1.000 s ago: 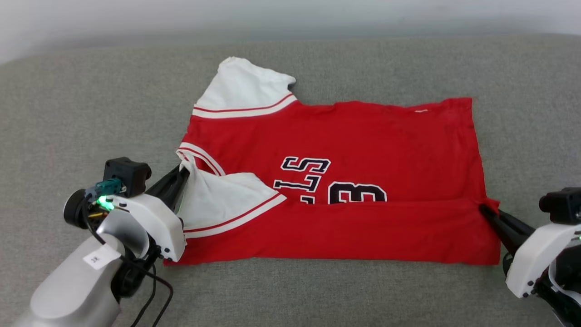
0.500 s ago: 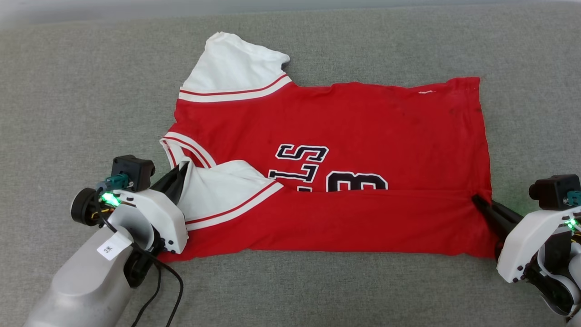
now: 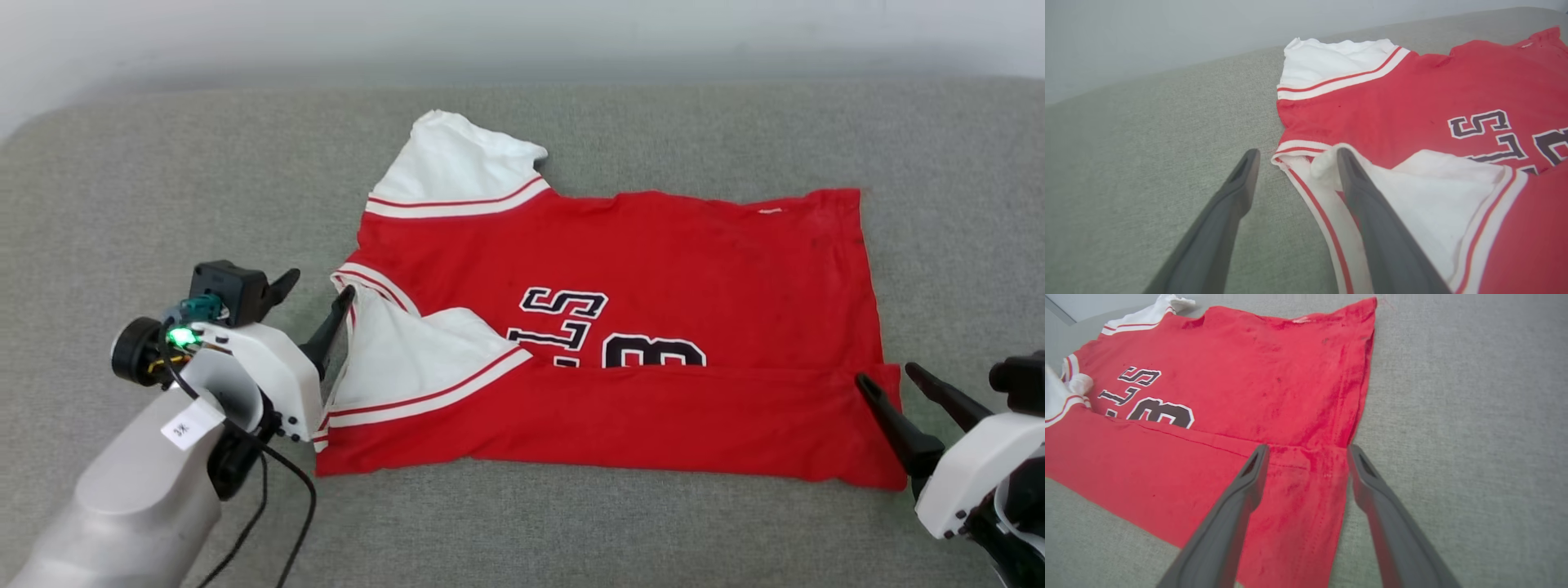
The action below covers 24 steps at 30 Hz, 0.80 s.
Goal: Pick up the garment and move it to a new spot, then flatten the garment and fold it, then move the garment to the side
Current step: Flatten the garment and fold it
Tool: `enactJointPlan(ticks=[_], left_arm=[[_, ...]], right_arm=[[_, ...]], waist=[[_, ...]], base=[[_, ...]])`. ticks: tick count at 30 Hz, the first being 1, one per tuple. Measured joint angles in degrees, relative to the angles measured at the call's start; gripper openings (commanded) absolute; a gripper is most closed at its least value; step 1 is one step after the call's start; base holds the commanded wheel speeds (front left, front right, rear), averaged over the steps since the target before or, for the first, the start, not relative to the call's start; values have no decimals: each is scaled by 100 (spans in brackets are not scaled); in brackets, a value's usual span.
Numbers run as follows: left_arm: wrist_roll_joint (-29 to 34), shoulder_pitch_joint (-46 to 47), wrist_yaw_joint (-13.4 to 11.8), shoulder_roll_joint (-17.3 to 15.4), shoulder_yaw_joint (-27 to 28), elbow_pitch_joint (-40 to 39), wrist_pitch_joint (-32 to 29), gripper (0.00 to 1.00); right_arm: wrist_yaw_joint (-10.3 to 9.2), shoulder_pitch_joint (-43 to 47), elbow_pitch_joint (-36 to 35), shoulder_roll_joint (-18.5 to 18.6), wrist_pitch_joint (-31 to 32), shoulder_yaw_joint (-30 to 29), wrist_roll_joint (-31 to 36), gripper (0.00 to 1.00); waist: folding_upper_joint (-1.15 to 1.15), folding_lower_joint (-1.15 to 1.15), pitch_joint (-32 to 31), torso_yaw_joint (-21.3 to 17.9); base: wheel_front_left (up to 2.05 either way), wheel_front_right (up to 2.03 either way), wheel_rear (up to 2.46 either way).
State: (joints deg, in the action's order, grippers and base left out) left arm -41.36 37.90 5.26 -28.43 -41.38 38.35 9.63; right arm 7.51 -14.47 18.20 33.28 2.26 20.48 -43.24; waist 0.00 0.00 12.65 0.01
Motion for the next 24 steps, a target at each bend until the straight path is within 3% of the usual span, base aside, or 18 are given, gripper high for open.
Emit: enactJointPlan(ticks=[4, 11, 19, 24], left_arm=[[-13, 65, 43, -254, -62, -335, -391, 100], [-415, 297, 132, -668, -185, -1044, -1792, 100], [-1373, 520, 176, -724, -433, -1417, -3962, 100], [-1645, 515, 181, -798, -719, -1546, -4880, 100]], right_arm=[[0, 251, -238, -25, 44, -203, 134, 100], [0, 536, -624, -189, 271, -528, 376, 100], [0, 697, -887, -394, 532, -762, 602, 100], [0, 736, -984, -487, 638, -813, 662, 100]], waist=[[0, 0, -183, 55], [0, -1, -387, 149], [0, -1, -508, 227], [0, -1, -518, 198]], base=[[0, 0, 0], [0, 0, 0], [0, 0, 0], [0, 0, 0]])
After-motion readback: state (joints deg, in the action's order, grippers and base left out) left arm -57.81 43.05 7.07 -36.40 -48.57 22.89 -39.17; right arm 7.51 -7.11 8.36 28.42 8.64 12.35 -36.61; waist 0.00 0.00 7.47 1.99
